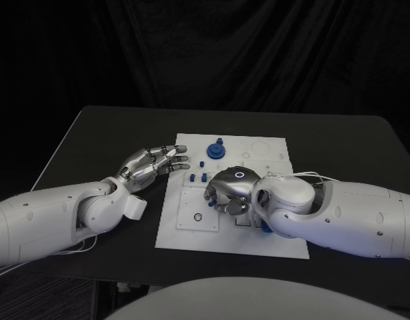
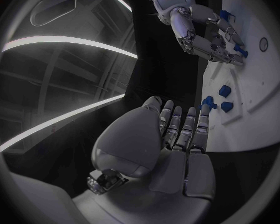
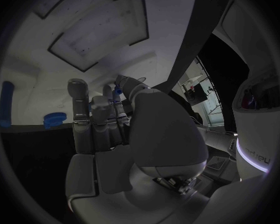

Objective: Assemble the parts on the task board

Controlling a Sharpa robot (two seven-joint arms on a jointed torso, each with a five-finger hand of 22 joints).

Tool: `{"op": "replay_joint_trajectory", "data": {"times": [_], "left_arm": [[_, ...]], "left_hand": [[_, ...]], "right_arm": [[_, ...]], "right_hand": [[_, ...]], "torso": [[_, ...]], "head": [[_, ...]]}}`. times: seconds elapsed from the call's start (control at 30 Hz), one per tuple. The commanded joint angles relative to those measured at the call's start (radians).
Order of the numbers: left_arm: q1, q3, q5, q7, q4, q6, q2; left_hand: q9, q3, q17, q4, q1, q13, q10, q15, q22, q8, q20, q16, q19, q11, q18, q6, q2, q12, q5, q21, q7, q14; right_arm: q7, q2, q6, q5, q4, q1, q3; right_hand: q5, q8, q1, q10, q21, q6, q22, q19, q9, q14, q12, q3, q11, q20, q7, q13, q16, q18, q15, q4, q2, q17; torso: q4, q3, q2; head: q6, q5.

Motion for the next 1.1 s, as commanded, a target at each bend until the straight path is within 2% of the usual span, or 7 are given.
{"op": "replay_joint_trajectory", "data": {"times": [0.03, 0.1, 0.37, 1.1], "left_arm": [[-0.002, 0.001, 0.005, 0.006, 0.001, 0.014, 0.003], [-0.002, 0.001, 0.005, 0.006, 0.001, 0.014, 0.003], [-0.002, 0.001, 0.005, 0.003, 0.000, 0.016, 0.004], [-0.003, 0.001, 0.005, -0.006, -0.004, 0.021, 0.007]], "left_hand": [[0.000, 0.004, 0.001, -0.001, 0.003, 0.000, -0.002, 0.001, -0.002, 0.003, -0.001, 0.003, 0.008, 0.004, 0.003, 0.003, 0.006, 0.001, 0.004, 0.000, 0.006, -0.006], [0.000, 0.004, 0.001, -0.001, 0.003, 0.000, -0.002, 0.001, -0.002, 0.003, -0.001, 0.003, 0.008, 0.004, 0.003, 0.003, 0.006, 0.001, 0.004, 0.000, 0.006, -0.006], [-0.001, 0.005, 0.001, -0.002, 0.003, 0.000, -0.002, 0.001, -0.002, 0.003, -0.001, 0.003, 0.008, 0.004, 0.003, 0.002, 0.004, 0.001, 0.003, 0.000, 0.006, -0.006], [-0.001, 0.007, 0.001, -0.002, 0.003, 0.000, -0.003, 0.001, -0.003, 0.003, -0.002, 0.002, 0.008, 0.003, 0.003, 0.001, 0.003, 0.001, 0.002, 0.000, 0.006, -0.008]], "right_arm": [[-0.021, -0.001, 0.012, -0.001, -0.001, -0.004, 0.000], [-0.020, 0.000, 0.012, -0.001, -0.001, -0.004, 0.000], [-0.017, 0.001, 0.009, -0.001, -0.002, -0.004, 0.000], [0.004, 0.005, -0.039, -0.001, 0.000, -0.005, 0.000]], "right_hand": [[-0.007, 0.002, -0.006, -0.004, 0.007, 0.006, 0.065, -0.001, -0.002, 0.004, 0.050, -0.002, -0.015, -0.013, -0.001, 0.033, 0.005, 0.019, -0.014, -0.012, 0.005, -0.001], [-0.007, 0.001, -0.008, -0.018, 0.009, 0.007, 0.065, -0.001, -0.004, 0.004, 0.105, -0.004, -0.023, -0.020, -0.002, 0.072, 0.004, 0.019, -0.020, -0.016, 0.008, -0.003], [0.001, 0.000, -0.009, -0.040, 0.014, 0.007, 0.066, 0.001, -0.007, 0.006, 0.178, 0.003, -0.031, -0.025, -0.003, 0.122, 0.005, 0.017, -0.027, -0.023, 0.012, -0.005], [0.019, 0.006, -0.016, -0.050, 0.040, 0.021, 0.071, 0.014, -0.006, 0.020, 0.237, 0.022, -0.039, -0.031, -0.003, 0.159, 0.017, 0.014, -0.033, -0.020, 0.035, 0.010]], "torso": [[0.0000, 0.0000, 0.000], [0.0000, -0.0001, 0.000], [0.0000, -0.0001, 0.000], [0.0001, 0.0000, 0.000]], "head": [[0.000, 0.001], [0.000, 0.001], [0.000, 0.001], [0.000, 0.002]]}}
